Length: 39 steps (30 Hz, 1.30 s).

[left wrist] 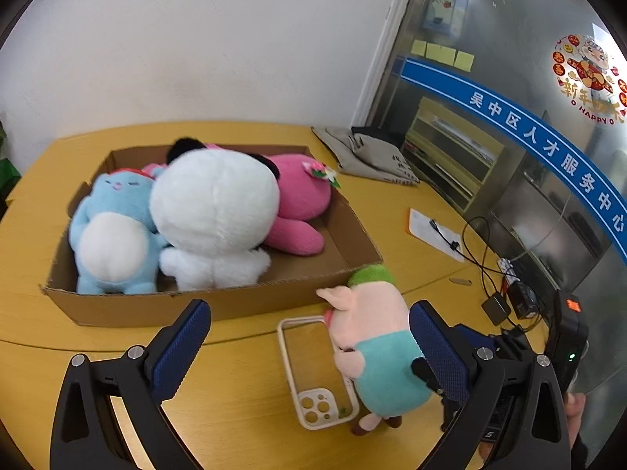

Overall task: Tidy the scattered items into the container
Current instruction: 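Move both grippers toward the pink pig with green hair, then close both grippers on the pig's body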

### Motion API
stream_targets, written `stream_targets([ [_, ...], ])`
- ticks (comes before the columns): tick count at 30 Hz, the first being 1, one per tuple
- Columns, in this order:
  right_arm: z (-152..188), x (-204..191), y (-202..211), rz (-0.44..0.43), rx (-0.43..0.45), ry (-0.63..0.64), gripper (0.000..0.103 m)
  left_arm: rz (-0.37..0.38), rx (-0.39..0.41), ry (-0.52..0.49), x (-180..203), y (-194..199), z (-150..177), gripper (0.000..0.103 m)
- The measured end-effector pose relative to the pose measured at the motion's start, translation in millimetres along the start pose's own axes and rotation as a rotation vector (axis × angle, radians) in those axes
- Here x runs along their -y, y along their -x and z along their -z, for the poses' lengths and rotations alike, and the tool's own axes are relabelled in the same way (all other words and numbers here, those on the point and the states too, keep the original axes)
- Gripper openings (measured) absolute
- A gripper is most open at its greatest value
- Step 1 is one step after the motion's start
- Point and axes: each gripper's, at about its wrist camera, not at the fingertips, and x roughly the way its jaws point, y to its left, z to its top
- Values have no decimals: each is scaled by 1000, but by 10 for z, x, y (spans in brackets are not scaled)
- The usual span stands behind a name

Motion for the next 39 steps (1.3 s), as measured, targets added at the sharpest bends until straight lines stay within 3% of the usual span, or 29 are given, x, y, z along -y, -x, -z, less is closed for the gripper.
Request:
stream_targets([
  [6, 181, 141, -163, 2, -64, -31, 86, 40, -59, -1, 117, -250, 35, 103],
  [12, 288, 220, -236, -102, -90, -71, 86, 87, -117, -38, 277, -567, 4, 103],
  [19, 479, 128, -339, -184, -140, -41, 85, 133, -185, -87, 463, -987, 19, 103],
  [24, 578, 17, -330, -183, -131, 30, 84, 132, -222, -104, 520, -1204, 91, 102],
  [27, 596, 8, -309, -198, -119, 38, 80, 138, -252, -137, 570, -1296, 150, 86],
  [35, 648, -15, -190, -224, -67, 72, 71, 169, -251, -157, 607, -1190, 138, 76],
  [39, 590, -41, -95, -236, -22, 77, 70, 184, -199, -183, 642, -1001, 9, 73],
])
